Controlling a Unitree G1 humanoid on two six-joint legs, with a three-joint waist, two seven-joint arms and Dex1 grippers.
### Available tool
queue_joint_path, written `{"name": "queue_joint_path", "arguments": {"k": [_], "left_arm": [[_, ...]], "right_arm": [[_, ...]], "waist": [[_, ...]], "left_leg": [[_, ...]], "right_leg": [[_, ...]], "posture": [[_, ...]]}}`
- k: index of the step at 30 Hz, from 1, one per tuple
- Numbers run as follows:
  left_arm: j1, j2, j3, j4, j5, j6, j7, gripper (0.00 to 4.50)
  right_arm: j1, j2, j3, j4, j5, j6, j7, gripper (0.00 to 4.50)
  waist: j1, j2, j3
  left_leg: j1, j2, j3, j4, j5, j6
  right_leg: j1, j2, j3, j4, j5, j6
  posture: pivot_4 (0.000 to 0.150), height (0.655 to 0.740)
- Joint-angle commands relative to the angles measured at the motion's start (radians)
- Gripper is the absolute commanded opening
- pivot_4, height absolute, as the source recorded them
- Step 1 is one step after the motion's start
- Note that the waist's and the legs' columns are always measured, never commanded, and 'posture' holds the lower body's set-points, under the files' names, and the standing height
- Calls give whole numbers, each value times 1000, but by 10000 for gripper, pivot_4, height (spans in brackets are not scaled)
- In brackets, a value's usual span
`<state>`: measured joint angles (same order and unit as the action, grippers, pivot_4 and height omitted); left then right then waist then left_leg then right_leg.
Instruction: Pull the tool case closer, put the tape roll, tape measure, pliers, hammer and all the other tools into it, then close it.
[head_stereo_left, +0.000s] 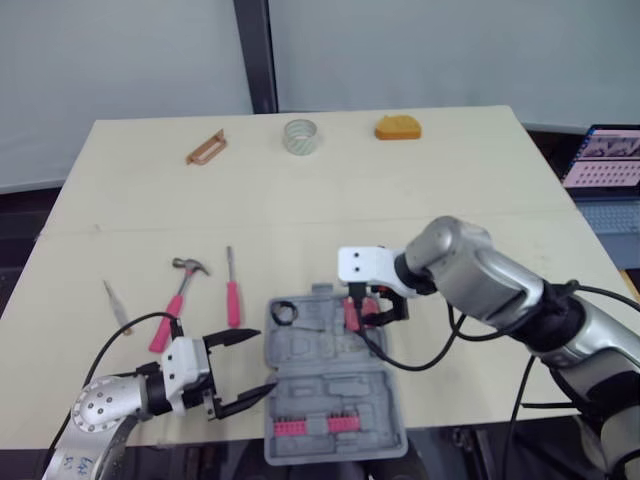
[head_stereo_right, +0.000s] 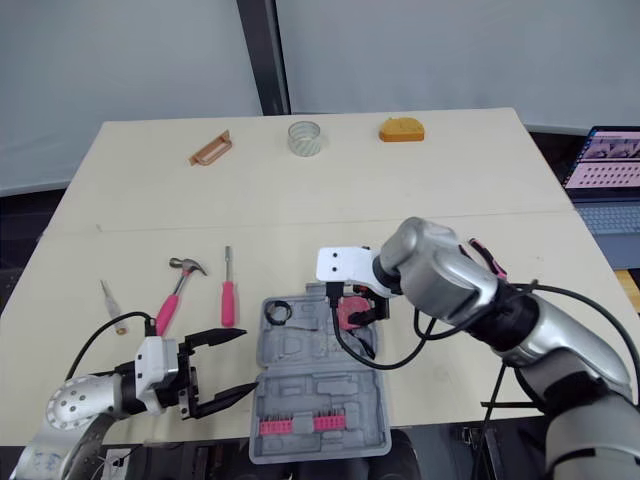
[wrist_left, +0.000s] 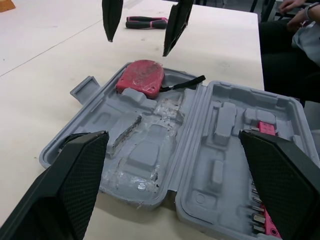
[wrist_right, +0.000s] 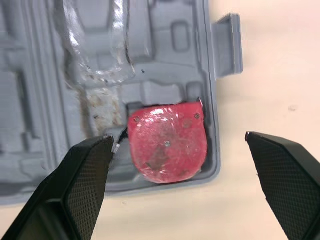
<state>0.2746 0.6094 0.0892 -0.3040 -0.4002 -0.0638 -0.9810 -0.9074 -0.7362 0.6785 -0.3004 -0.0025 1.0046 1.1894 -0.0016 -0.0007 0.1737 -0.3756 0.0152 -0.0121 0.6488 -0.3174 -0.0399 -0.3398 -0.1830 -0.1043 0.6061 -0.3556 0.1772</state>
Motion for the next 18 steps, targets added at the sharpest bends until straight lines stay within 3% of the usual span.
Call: {"name": "queue_joint_path", "arguments": {"k": [1,2,3,6,18], "left_arm": [[-2,-2,-3,-25,-3,-2,6,45000],[-3,-1,-3,-24,-4,-3,5,45000],[-5,0,-3,-22,-4,-4,4,45000],[-10,0,-2,-14,-5,-8,2,45000],[-27,-2,5,9,-17,-11,-6,45000]], "right_arm": [[84,-2,-145,3,45,-131,-52,44815],[123,6,-194,20,66,-172,-66,39252],[162,15,-239,33,85,-204,-81,37401],[256,39,-328,62,114,-286,-124,23785],[495,117,-468,123,241,-521,-119,23785]], "waist": [[0,0,0],[0,0,0],[0,-1,0],[0,-1,0],[0,-1,0]], "left_leg": [[0,0,0,0,0,0],[0,0,0,0,0,0],[0,0,0,0,0,0],[0,0,1,0,0,0],[0,1,1,0,0,0]], "right_leg": [[0,0,0,0,0,0],[0,0,0,0,0,0],[0,0,0,0,0,0],[0,0,0,0,0,0],[0,0,0,0,0,0]], "posture": [[1500,7400],[1500,7400],[1500,7400],[1500,7400],[1500,7400]]}}
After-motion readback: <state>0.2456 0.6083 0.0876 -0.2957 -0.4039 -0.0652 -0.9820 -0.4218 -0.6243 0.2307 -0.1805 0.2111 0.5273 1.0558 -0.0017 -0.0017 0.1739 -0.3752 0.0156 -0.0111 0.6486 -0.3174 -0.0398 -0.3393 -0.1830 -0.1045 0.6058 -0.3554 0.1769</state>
